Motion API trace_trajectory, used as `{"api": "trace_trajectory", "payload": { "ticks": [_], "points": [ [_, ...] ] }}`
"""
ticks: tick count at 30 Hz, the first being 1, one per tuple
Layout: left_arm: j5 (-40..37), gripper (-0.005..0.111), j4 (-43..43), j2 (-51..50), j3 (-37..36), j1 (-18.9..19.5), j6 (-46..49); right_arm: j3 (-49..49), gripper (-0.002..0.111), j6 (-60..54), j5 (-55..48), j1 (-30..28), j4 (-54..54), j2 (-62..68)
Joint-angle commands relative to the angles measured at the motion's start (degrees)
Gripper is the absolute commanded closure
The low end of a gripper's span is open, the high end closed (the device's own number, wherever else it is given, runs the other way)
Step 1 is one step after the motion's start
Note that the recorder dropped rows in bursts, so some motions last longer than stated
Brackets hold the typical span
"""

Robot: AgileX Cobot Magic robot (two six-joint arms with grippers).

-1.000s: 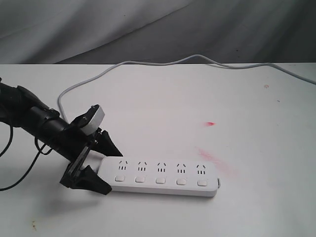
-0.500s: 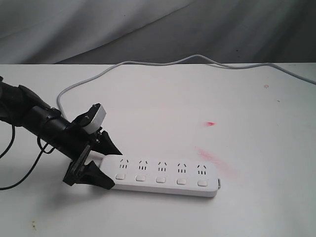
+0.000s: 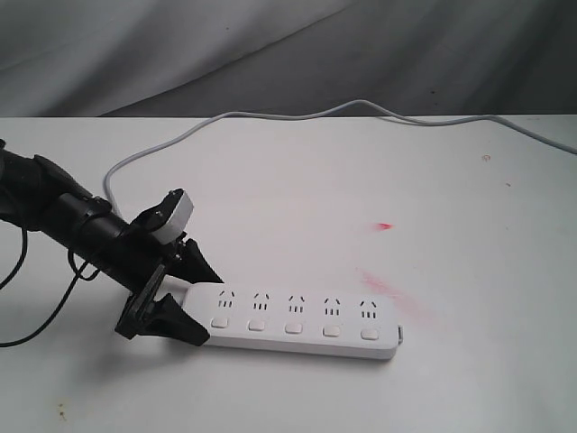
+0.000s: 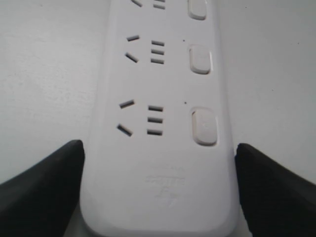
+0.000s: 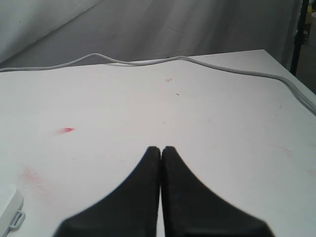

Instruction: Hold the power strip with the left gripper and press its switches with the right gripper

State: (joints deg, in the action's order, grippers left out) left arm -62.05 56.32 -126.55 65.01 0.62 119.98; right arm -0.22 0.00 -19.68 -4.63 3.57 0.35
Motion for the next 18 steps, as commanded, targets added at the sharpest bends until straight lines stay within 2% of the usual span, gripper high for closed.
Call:
{"api": "trace_trajectory", "payload": {
  "ticks": [1, 16, 18],
  "points": [
    [11.1, 0.049, -9.4, -2.9, -1.0, -0.2, -3.7, 0.2, 0.108, 0.3, 0.1, -0.1, -0.6, -0.4],
    [10.6, 0.049, -9.4, -2.9, -1.0, -0.2, -4.3, 0.2, 0.108, 0.3, 0.1, -0.1, -0.6, -0.4],
    [10.6, 0.049, -9.4, -2.9, -1.0, -0.2, -4.3, 0.2, 0.108, -0.4, 2.5, -0.1, -1.4, -0.4]
  ]
}}
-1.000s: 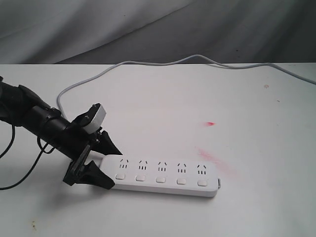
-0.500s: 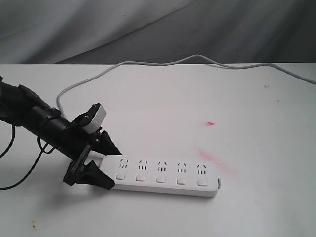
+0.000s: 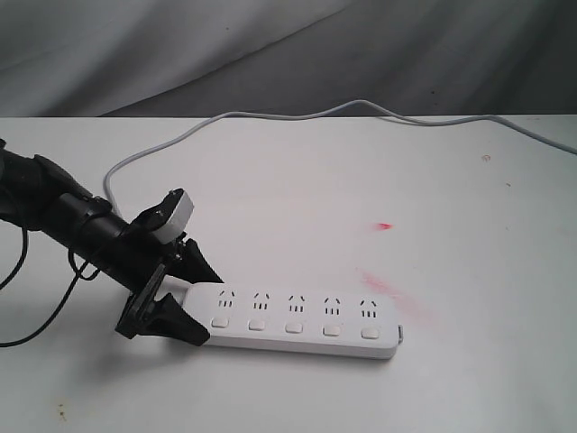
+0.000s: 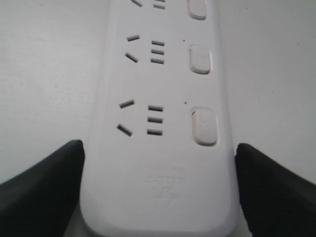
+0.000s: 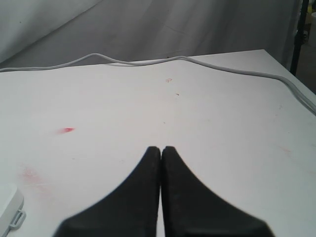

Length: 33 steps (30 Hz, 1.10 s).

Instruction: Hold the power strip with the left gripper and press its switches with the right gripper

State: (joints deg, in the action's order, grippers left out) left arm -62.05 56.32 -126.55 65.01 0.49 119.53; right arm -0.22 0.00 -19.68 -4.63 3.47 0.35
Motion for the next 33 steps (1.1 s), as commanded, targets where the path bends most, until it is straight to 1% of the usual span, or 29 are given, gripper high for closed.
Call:
{"api": "trace_trajectory", "payload": {
  "ticks": [1, 2, 6, 7, 8, 9, 10, 11, 12, 13, 15, 16, 17, 18, 20, 21, 22, 23, 28, 29, 30, 31, 32, 33],
  "points": [
    [10.6, 0.049, -9.4, -2.9, -1.0, -0.1, -3.9, 0.2, 0.108, -0.4, 5.1, -0.1, -0.8, -0.4],
    [10.6, 0.049, -9.4, -2.9, -1.0, -0.1, -3.9, 0.2, 0.108, 0.4, 10.6, -0.1, 0.9, -0.4],
    [10.6, 0.049, -9.4, -2.9, -1.0, -0.1, -3.9, 0.2, 0.108, 3.9, 24.1, -0.1, 12.6, -0.4],
    [10.6, 0.049, -9.4, -2.9, -1.0, -0.1, -3.9, 0.2, 0.108, 3.9, 32.4, -0.1, 18.5, -0.4],
    [10.6, 0.049, -9.4, -2.9, -1.0, -0.1, -3.9, 0.2, 0.108, 4.3, 37.3, -0.1, 22.2, -0.4],
    [10.6, 0.049, -9.4, -2.9, -1.0, -0.1, -3.9, 0.2, 0.108, 7.2, 47.5, -0.1, 28.2, -0.4],
    [10.6, 0.049, -9.4, -2.9, -1.0, -0.1, -3.9, 0.2, 0.108, 9.2, 51.1, -0.1, 30.4, -0.4],
    [10.6, 0.049, -9.4, -2.9, -1.0, -0.1, -3.9, 0.2, 0.108, 15.1, 58.3, -0.1, 35.5, -0.4],
    [10.6, 0.049, -9.4, -2.9, -1.0, -0.1, -3.9, 0.2, 0.108, 19.9, 60.9, -0.1, 38.0, -0.4],
    [10.6, 0.049, -9.4, -2.9, -1.0, -0.1, -3.9, 0.2, 0.108, 21.2, 61.2, -0.1, 38.1, -0.4],
    [10.6, 0.049, -9.4, -2.9, -1.0, -0.1, -3.9, 0.2, 0.108, 18.8, 58.4, -0.1, 36.7, -0.4],
    [10.6, 0.049, -9.4, -2.9, -1.0, -0.1, -3.9, 0.2, 0.108, 15.2, 55.1, -0.1, 34.4, -0.4],
    [10.7, 0.049, -9.4, -2.9, -1.0, -0.1, -3.9, 0.2, 0.108, 13.3, 49.6, 0.0, 28.6, -0.4],
    [10.7, 0.049, -9.4, -2.9, -1.0, -0.1, -3.9, -0.3, 0.108, 12.5, 47.3, 0.0, 25.8, -0.4],
    [10.7, 0.049, -9.4, -2.9, -1.0, -0.1, -3.9, -2.5, 0.108, 9.7, 41.5, 0.0, 21.0, -0.4],
    [10.7, 0.049, -9.4, -2.9, -1.0, -0.1, -3.9, -5.2, 0.108, 5.5, 35.9, 0.0, 19.5, -0.1],
    [10.7, 0.049, -9.4, -2.9, -1.0, -0.1, -3.9, -6.8, 0.108, 3.9, 33.1, 0.0, 19.5, 1.3],
    [10.7, 0.049, -9.4, -2.9, -1.0, -0.1, -3.9, -10.5, 0.108, 3.2, 27.8, 0.0, 19.5, 5.3],
    [10.7, 0.049, -9.4, -2.9, -1.0, -0.1, -3.9, -24.5, 0.108, -0.6, 15.2, 0.0, 15.9, 22.2],
    [10.7, 0.049, -9.4, -2.9, -1.0, -0.1, -3.9, -30.7, 0.108, -2.7, 10.2, 0.0, 14.1, 28.8],
    [10.7, 0.049, -9.4, -2.9, -1.0, -0.1, -3.9, -34.1, 0.108, -4.0, 7.4, 0.0, 13.6, 31.9],
    [10.7, 0.049, -9.4, -2.9, -1.0, -0.1, -3.9, -40.7, 0.108, -6.4, 2.2, 0.0, 13.6, 37.2],
    [10.7, 0.049, -9.4, -2.9, -1.0, -0.1, -3.9, -43.8, 0.108, -7.8, -0.2, 0.0, 13.6, 39.8],
    [10.7, 0.049, -9.4, -2.9, -1.0, -0.1, -3.9, -49.1, 0.108, -9.0, -3.4, 0.0, 13.6, 44.1]
  ]
}}
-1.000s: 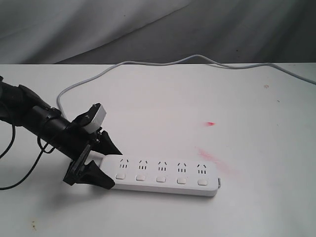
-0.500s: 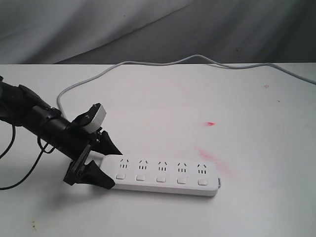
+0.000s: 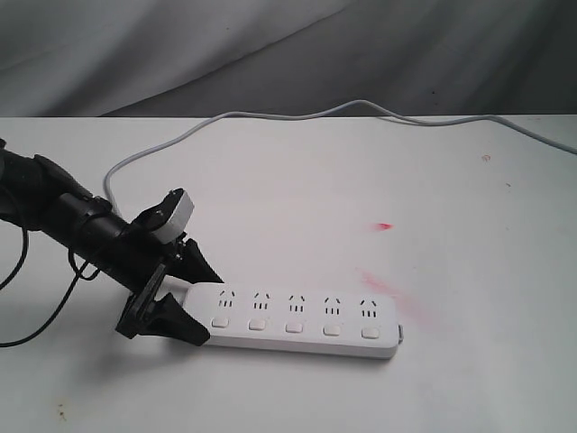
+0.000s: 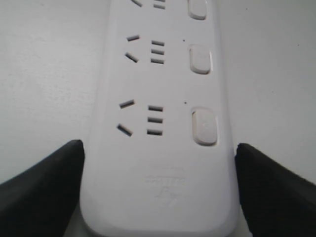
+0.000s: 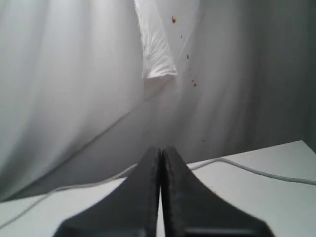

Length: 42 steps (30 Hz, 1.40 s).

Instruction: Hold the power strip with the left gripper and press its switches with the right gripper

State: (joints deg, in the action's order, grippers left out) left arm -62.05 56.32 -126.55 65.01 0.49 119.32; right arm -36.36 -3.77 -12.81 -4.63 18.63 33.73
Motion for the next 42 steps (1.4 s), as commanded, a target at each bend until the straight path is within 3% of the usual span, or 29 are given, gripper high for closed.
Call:
{"api": "trace_trajectory", "payload": {
  "ticks": [1, 8, 14, 19, 23, 35, 42],
  "points": [
    [10.7, 0.049, -9.4, -2.9, -1.0, -0.1, -3.7, -15.7, 0.108, -6.4, -12.4, 0.0, -1.5, 12.6],
    [10.7, 0.049, -9.4, -2.9, -1.0, -0.1, -3.7, -32.2, 0.108, -19.6, -30.4, 0.0, 0.0, 28.7],
    [10.7, 0.049, -9.4, -2.9, -1.0, -0.1, -3.7, -35.1, 0.108, -39.1, -36.8, 0.1, 8.6, 40.5],
    [10.7, 0.049, -9.4, -2.9, -1.0, -0.1, -3.7, -35.1, 0.108, -44.8, -40.4, 2.2, 13.7, 49.5],
    [10.7, 0.049, -9.4, -2.9, -1.0, -0.1, -3.6, -35.1, 0.108, -47.1, -40.9, 8.7, 11.5, 56.0],
    [10.7, 0.049, -12.0, -2.9, -1.0, -0.1, -1.9, -35.1, 0.108, -49.9, -29.3, 29.6, 11.1, 71.7],
    [10.7, 0.049, -12.0, -2.9, -1.0, -0.1, -1.9, -35.1, 0.108, -61.7, -26.5, 34.9, 27.7, 76.7]
  ]
}}
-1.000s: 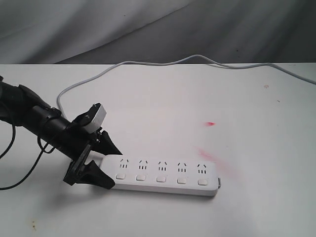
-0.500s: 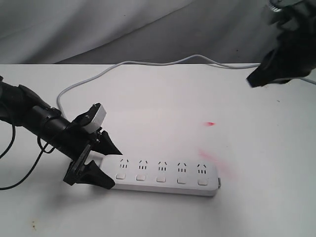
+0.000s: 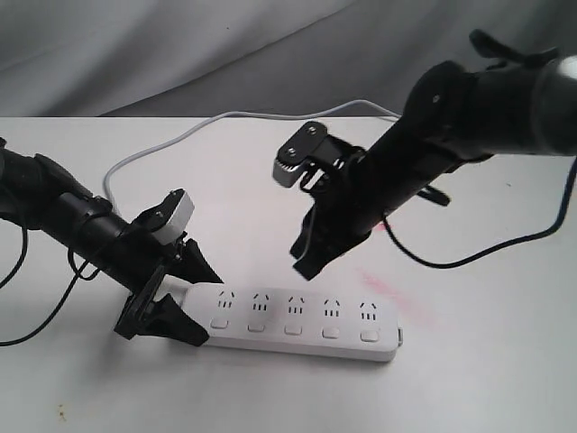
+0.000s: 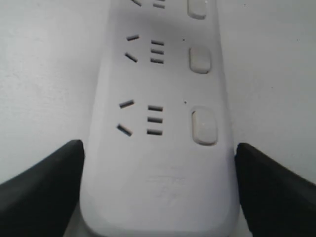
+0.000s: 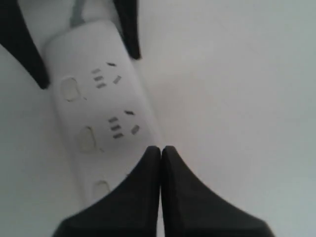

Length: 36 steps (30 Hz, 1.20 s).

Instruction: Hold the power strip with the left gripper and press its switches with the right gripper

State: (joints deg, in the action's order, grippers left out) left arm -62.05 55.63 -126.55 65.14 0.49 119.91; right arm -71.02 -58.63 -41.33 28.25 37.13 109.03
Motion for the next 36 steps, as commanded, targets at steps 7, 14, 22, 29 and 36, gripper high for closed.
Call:
{"api": "trace_trajectory", "payload": {
  "ticks": [7, 14, 22, 29, 36],
  "points": [
    [10.7, 0.049, -11.1, -2.9, -1.1, -0.1, -2.4, -0.4, 0.108, -13.2, 4.7, 5.6, 16.6, 3.7],
    [10.7, 0.049, -11.1, -2.9, -1.1, -0.1, -2.4, -0.4, 0.108, -16.1, 4.7, 7.5, 20.7, 6.1],
    [10.7, 0.049, -11.2, -2.9, -1.1, -0.1, -2.6, -0.4, 0.108, -20.1, 4.8, 9.3, 24.9, 7.5],
    [10.7, 0.049, -11.2, -2.9, -1.1, -0.1, -2.6, -0.4, 0.108, -20.6, 4.5, 10.7, 24.8, 9.2],
    [10.7, 0.049, -11.2, -2.9, -1.1, -0.1, -2.6, -0.4, 0.108, -20.6, 6.2, 10.7, 24.0, 9.4]
  ]
}}
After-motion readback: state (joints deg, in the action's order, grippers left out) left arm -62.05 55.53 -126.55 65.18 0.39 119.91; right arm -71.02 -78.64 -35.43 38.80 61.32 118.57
